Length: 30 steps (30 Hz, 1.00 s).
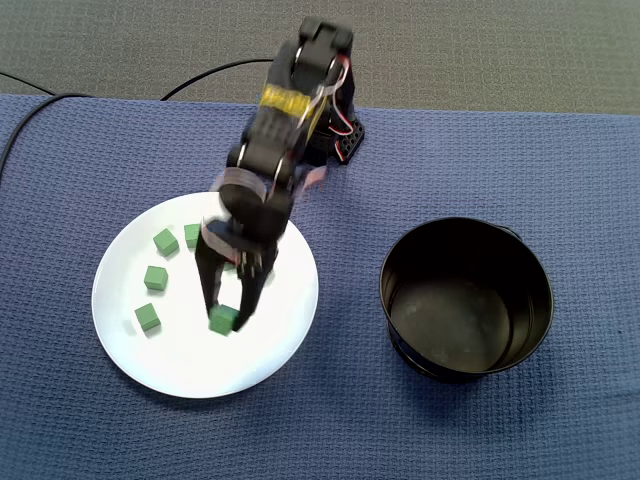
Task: Pick up the items on the white plate and put them in the black container.
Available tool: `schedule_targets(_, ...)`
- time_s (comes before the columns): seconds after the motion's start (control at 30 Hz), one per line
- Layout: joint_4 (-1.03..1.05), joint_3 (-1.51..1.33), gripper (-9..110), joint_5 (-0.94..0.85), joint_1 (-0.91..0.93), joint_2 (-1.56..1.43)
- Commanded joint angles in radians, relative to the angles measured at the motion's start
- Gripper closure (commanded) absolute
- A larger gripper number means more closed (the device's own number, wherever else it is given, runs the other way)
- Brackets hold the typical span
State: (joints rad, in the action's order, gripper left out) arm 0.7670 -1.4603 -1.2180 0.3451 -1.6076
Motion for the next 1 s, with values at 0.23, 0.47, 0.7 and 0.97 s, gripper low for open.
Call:
schedule_targets(0.23,0.175,0.413,102,0.376,-0.466,-0.299)
schedule_targets(0.47,0.33,0.368,102,0.514,-0.735,-0.118)
schedule_targets(0.7,0.397,0.202,102,0.577,-0.818,0.127)
schedule_targets(0.97,0.262,0.069,102,0.584,-0.83,0.281)
